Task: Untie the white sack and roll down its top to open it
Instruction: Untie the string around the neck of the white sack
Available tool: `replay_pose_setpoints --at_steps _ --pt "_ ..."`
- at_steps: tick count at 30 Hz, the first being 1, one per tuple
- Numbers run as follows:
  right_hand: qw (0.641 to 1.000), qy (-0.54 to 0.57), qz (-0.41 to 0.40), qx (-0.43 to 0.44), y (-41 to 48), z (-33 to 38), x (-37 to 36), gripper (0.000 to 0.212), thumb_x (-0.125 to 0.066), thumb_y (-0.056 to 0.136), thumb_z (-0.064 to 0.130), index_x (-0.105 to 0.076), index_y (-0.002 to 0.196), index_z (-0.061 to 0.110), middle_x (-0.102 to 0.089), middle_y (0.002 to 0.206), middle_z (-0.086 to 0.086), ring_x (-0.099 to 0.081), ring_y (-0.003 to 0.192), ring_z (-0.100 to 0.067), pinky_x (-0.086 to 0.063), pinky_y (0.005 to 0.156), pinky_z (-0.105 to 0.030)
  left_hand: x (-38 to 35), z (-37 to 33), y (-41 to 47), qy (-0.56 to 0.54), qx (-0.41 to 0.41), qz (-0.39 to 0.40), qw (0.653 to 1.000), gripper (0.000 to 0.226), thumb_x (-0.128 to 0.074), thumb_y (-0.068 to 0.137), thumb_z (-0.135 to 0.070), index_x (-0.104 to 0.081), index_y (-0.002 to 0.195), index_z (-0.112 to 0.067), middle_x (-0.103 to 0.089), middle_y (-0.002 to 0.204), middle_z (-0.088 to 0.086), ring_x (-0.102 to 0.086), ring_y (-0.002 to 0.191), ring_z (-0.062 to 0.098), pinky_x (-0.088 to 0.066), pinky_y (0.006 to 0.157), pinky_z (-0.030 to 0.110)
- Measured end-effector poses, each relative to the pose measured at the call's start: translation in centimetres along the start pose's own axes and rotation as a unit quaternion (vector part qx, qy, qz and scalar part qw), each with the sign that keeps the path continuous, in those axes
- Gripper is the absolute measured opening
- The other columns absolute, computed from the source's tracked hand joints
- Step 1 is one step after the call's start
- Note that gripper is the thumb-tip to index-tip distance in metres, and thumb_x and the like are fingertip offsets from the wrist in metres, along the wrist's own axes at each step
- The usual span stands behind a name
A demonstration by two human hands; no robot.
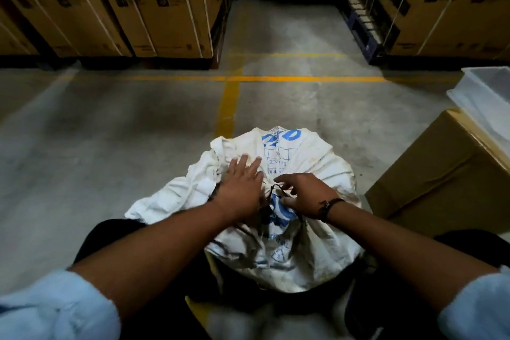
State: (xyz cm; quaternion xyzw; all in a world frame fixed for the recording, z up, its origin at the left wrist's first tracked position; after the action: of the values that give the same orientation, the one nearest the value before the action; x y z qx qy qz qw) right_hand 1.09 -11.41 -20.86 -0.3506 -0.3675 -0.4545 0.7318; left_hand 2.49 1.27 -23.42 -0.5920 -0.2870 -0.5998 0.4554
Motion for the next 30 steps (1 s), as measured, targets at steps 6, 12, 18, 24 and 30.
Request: replay_pose_setpoints --at_steps 6,12,18,24,30 --pt "0.997 0.008 -0.069 0.015 2.3 -0.5 0.0 0.025 -0.06 0.084 0.019 -0.073 0.104 0.02 -0.074 0.099 -0.009 -0.067 0.094 -0.029 -0.053 0.081 -0.036 -0.4 -2.1 1.9 -0.123 -0.031 -0.015 0.992 0.065 -0.051 0.09 -0.047 -0.039 0.148 -0.022 -0.045 0.154 0.001 -0.025 0.15 0.027 0.005 0.123 0.054" --pt "0.977 0.139 -0.13 -0.098 3.0 -6.0 1.5 0.015 -0.069 0.086 0.021 -0.077 0.074 0.016 -0.072 0.064 0.004 -0.06 0.051 -0.001 -0.052 0.063 -0.024 -2.3 0.1 3.4 -0.245 -0.079 -0.037 0.966 0.051 -0.064 0.088 -0.052 -0.058 0.132 -0.027 -0.058 0.137 -0.005 -0.045 0.136 0.016 0.0 0.123 0.04" --pt "0.922 0.339 -0.082 -0.171 2.8 -8.1 -0.1 0.016 -0.069 0.089 0.016 -0.074 0.074 0.014 -0.071 0.066 -0.007 -0.059 0.049 -0.009 -0.056 0.056 -0.032 -3.4 2.0 4.2 -0.419 -0.089 -0.005 0.904 0.048 -0.077 0.085 -0.039 -0.063 0.129 -0.026 -0.064 0.132 -0.011 -0.052 0.129 0.005 -0.001 0.121 0.03" --pt "0.966 0.225 -0.103 -0.077 2.3 -4.9 1.4 0.014 -0.069 0.089 0.023 -0.072 0.077 0.019 -0.07 0.064 0.005 -0.063 0.057 -0.003 -0.05 0.062 -0.023 -3.3 3.0 3.7 -0.528 -0.072 -0.011 0.846 0.034 -0.083 0.079 -0.026 -0.063 0.106 -0.026 -0.061 0.123 -0.021 -0.052 0.124 0.003 -0.037 0.114 0.035" --pt "0.992 0.045 -0.041 0.109 0.0 2.5 -2.7 0.011 -0.058 0.09 0.027 -0.067 0.086 0.022 -0.065 0.082 0.004 -0.059 0.08 -0.02 -0.044 0.068 -0.034 -3.3 3.1 2.6 -0.546 -0.07 -0.032 0.834 0.008 -0.072 0.08 -0.017 -0.07 0.072 -0.02 -0.063 0.125 -0.007 -0.048 0.132 0.009 -0.031 0.111 0.024"
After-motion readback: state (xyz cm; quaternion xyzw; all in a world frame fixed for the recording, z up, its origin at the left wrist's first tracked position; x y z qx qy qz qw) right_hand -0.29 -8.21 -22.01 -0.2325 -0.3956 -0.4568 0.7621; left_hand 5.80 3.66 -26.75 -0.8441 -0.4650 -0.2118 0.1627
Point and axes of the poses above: each hand's wrist, its own y-axis towards the middle knuckle, its own x-axis out of the back of the hand, z = x × y, the point moved 9 cm from there along y, towards the middle knuckle
